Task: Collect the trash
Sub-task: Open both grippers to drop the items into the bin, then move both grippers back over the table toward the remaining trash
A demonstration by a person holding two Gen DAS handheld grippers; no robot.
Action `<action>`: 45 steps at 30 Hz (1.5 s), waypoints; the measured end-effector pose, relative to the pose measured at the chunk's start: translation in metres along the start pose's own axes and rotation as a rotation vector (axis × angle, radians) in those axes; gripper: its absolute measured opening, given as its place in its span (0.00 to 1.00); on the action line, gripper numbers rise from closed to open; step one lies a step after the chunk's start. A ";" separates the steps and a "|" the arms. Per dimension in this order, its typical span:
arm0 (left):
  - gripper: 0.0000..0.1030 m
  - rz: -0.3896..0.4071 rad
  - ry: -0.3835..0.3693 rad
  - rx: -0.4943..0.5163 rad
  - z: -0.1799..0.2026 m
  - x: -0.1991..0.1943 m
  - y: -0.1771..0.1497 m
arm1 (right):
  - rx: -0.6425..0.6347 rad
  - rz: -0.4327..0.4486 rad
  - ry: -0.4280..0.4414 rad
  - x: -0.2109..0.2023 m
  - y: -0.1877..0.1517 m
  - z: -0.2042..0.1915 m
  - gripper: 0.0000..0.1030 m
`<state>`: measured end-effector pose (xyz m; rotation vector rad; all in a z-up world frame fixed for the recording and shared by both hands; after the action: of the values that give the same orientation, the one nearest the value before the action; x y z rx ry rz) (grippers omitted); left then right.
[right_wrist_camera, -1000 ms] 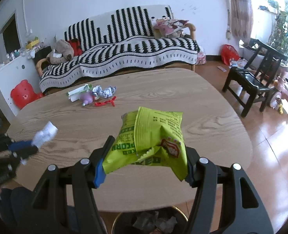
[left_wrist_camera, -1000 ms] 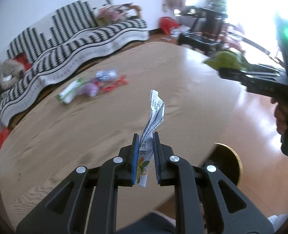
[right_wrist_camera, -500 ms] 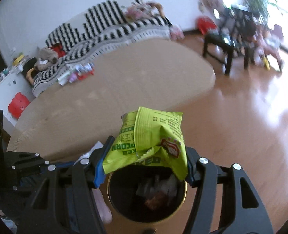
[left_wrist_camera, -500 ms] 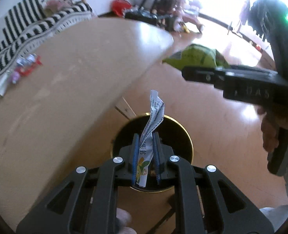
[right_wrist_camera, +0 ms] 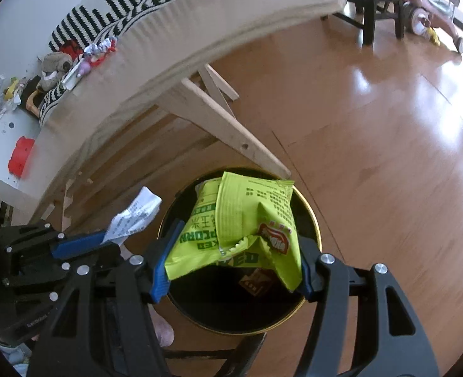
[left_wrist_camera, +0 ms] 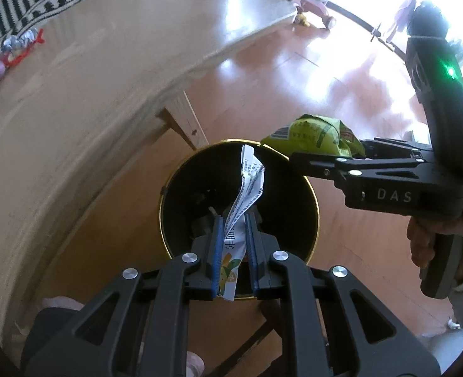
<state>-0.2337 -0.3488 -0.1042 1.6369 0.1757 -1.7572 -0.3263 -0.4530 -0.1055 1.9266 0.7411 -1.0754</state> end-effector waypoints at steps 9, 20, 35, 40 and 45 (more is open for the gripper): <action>0.94 0.080 0.061 0.038 0.006 -0.012 -0.002 | 0.020 0.054 0.012 -0.025 0.013 0.000 0.94; 0.94 0.247 0.195 0.026 -0.030 -0.109 0.008 | -0.278 0.417 -0.103 -0.116 0.071 -0.067 0.94; 0.94 0.150 0.419 -0.360 -0.294 -0.140 -0.011 | -0.558 0.124 -0.044 0.047 0.179 -0.224 0.94; 0.94 0.127 0.412 -0.371 -0.327 -0.131 -0.007 | -0.609 0.076 -0.067 0.078 0.198 -0.247 0.94; 0.94 0.090 0.400 -0.331 -0.354 -0.119 0.006 | -0.628 -0.018 -0.080 0.112 0.219 -0.259 0.95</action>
<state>0.0515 -0.1114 -0.0589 1.6970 0.5390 -1.2398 0.0045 -0.3335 -0.0420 1.3366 0.9204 -0.7968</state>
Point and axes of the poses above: each gripper's, at about its wrist camera, not at the fingertips, and x roughly the way its jaws point, z to its right, y to its top, the point moved 7 cm from there along x, roughly the way its jaws point, and after that the axes turned 2 degrees about -y, right-handed, at the moved point
